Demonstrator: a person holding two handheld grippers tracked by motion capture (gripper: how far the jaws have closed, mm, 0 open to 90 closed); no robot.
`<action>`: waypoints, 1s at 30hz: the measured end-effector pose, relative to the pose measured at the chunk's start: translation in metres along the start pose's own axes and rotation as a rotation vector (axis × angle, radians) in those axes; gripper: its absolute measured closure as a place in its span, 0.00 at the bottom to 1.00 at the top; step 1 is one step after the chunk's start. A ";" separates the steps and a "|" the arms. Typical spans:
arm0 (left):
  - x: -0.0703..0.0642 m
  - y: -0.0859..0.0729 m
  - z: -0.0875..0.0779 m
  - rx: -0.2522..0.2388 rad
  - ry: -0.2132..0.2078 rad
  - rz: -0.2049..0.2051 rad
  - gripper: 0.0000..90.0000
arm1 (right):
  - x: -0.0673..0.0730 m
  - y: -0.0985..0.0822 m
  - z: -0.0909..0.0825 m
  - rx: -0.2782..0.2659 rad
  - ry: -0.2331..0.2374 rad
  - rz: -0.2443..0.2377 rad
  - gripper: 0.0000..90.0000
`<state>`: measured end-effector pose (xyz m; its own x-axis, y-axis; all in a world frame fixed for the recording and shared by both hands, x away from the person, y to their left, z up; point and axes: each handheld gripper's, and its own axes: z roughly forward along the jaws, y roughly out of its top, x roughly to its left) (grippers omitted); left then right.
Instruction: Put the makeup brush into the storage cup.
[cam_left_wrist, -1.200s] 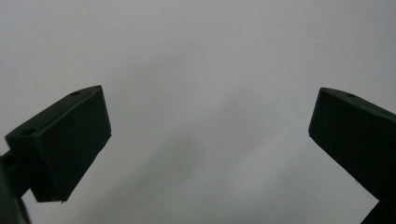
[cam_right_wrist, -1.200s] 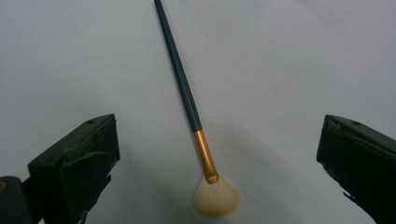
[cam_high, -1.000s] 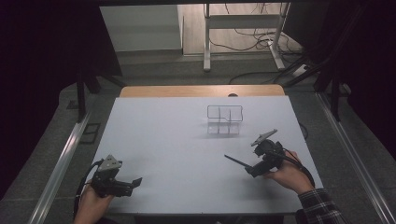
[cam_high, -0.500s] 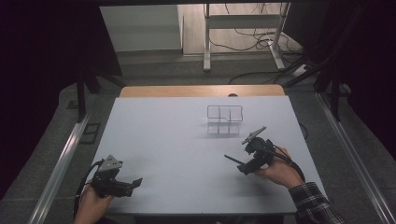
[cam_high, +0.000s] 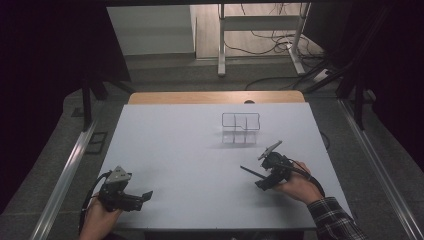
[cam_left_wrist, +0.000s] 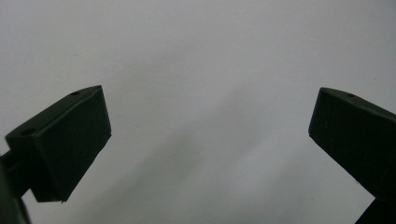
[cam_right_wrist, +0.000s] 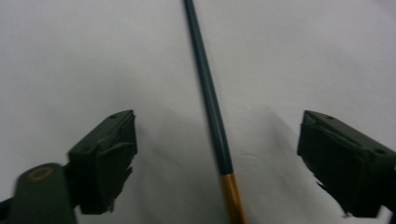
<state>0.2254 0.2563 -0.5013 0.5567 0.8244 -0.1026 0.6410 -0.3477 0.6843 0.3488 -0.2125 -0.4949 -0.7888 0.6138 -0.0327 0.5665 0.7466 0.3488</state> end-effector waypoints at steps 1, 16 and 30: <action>0.000 0.000 0.000 0.000 -0.002 -0.002 0.00 | 0.000 -0.001 0.001 0.004 0.005 -0.004 0.17; -0.001 0.002 0.001 0.022 -0.016 -0.040 0.01 | 0.001 0.000 -0.002 0.092 0.053 -0.102 0.93; -0.007 0.007 0.001 0.019 -0.031 -0.010 0.01 | 0.003 0.002 -0.010 0.062 0.038 -0.090 0.93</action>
<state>0.2268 0.2480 -0.4965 0.5667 0.8133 -0.1319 0.6561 -0.3486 0.6694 0.3454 -0.2120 -0.4855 -0.8452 0.5339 -0.0252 0.5054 0.8137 0.2873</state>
